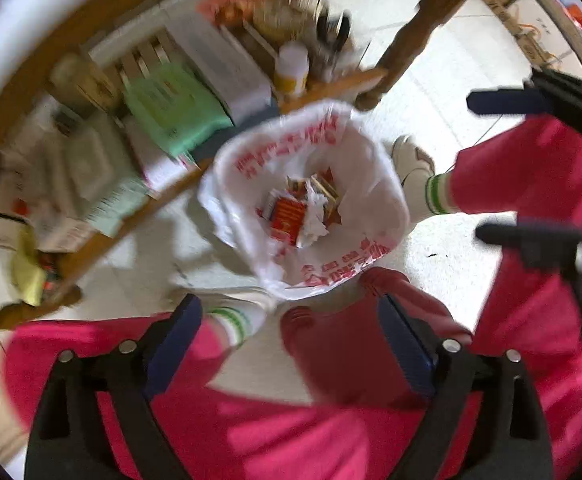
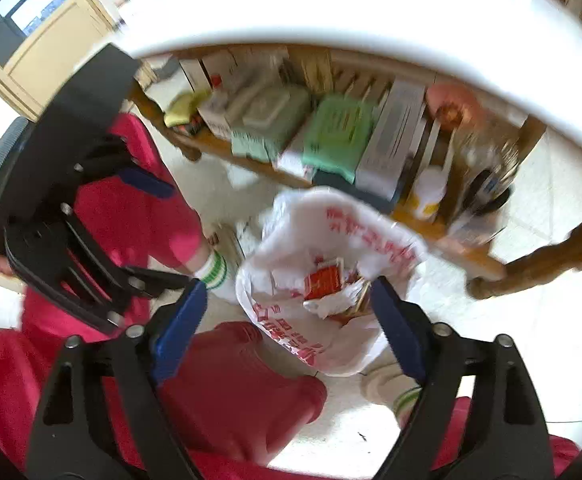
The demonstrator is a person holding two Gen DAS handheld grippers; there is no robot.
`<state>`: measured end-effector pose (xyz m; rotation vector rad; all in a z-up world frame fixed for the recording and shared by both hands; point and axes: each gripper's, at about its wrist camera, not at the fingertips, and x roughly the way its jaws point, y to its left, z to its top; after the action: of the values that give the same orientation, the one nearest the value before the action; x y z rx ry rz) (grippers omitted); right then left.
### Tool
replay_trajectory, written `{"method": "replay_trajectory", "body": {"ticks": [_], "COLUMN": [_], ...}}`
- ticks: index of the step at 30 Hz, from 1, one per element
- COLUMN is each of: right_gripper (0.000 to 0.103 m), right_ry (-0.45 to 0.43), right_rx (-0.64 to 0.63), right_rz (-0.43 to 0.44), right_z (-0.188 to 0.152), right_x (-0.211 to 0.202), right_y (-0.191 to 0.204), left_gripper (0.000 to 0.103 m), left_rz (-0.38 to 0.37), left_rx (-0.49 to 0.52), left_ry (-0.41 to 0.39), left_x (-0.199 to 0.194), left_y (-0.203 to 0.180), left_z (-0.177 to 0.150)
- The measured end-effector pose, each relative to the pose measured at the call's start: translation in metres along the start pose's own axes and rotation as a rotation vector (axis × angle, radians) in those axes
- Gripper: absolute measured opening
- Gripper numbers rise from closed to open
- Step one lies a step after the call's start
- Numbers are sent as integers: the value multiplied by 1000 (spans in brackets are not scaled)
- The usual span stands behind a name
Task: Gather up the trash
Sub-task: 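Raise both tools back over the table toward the last two boxes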
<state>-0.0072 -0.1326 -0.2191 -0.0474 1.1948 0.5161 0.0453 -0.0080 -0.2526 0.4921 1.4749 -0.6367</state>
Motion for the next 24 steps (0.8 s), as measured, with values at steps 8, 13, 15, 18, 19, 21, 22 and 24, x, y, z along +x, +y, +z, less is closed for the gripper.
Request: {"method": "replay_trajectory", "body": {"ticks": [8,13,15,18,19,21,22,24], "right_gripper": [96,96,96,96,96,96,96,96], "right_ry": [-138,-172,-188,-192,-195,-188,-184,-177], "right_rx": [225,297,298,325,339,359,369,397], "right_rz": [-2,-30,-65,-46,-38,-37,-40,-56], "right_z": [80,141,169,202,210,229,237,249], "right_x": [-129,-174,-189,-205,-210,-216,-218,-220], "right_y": [-21,-30,-30,-34,-38,-42,-46,-50], "left_gripper": [95,95,95,95,95,95,95,95], "left_rz": [219,294,294,304,305,313,313,304], "left_rx": [161,227,271,395,452,519,559,616], "left_ry": [-243,-283,-290,-282,-270,-259,-250,-231], "left_x": [-170,-235,-251,-264,-265,-263,-262,-257], "left_y": [43,75,82,86,84,83,82,81], "left_z": [38,97,115,137,146,155,161,170]}}
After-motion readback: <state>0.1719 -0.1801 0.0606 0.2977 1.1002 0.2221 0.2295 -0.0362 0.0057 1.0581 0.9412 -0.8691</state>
